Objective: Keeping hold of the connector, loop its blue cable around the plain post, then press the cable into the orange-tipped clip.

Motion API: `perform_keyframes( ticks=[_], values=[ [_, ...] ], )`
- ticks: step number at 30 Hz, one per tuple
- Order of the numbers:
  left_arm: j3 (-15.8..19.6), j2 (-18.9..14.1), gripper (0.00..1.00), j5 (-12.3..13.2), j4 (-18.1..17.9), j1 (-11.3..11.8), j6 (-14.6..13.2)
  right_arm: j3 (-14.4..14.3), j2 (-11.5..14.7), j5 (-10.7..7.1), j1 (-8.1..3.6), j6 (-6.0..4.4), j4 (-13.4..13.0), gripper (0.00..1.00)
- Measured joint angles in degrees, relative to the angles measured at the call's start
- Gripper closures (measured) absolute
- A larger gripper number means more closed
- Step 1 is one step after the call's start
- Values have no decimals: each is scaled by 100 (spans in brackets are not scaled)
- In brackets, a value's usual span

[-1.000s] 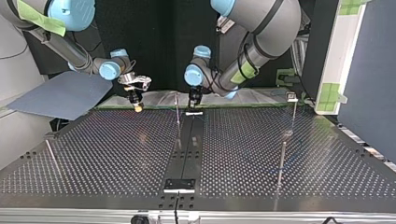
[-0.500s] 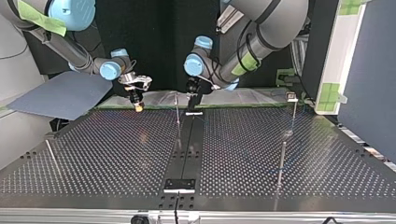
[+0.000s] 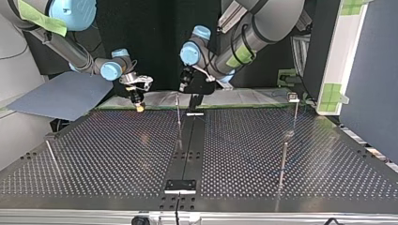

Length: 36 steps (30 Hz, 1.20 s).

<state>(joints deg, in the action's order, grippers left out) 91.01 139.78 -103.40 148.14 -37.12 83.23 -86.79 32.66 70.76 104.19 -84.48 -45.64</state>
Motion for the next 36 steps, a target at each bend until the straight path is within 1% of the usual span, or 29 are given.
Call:
perform_keyframes(
  ticks=[6, 14, 21, 31, 36],
  values=[
    [2, 0, 0, -11, -176, -62, 203, -1, 0, -25, 10, -3, 1, 100],
    [3, 0, 0, -19, -317, -94, 450, -1, -1, -53, 19, -13, 2, 100],
    [3, 1, 0, -42, -361, -117, 559, 0, -1, -114, 24, -31, -4, 100],
    [3, 1, 0, -48, -375, -122, 644, -1, -3, -123, 31, -27, 2, 100],
    [3, 0, 0, -94, -246, -122, 822, -2, -4, -123, 33, -26, 2, 100]
  ],
)
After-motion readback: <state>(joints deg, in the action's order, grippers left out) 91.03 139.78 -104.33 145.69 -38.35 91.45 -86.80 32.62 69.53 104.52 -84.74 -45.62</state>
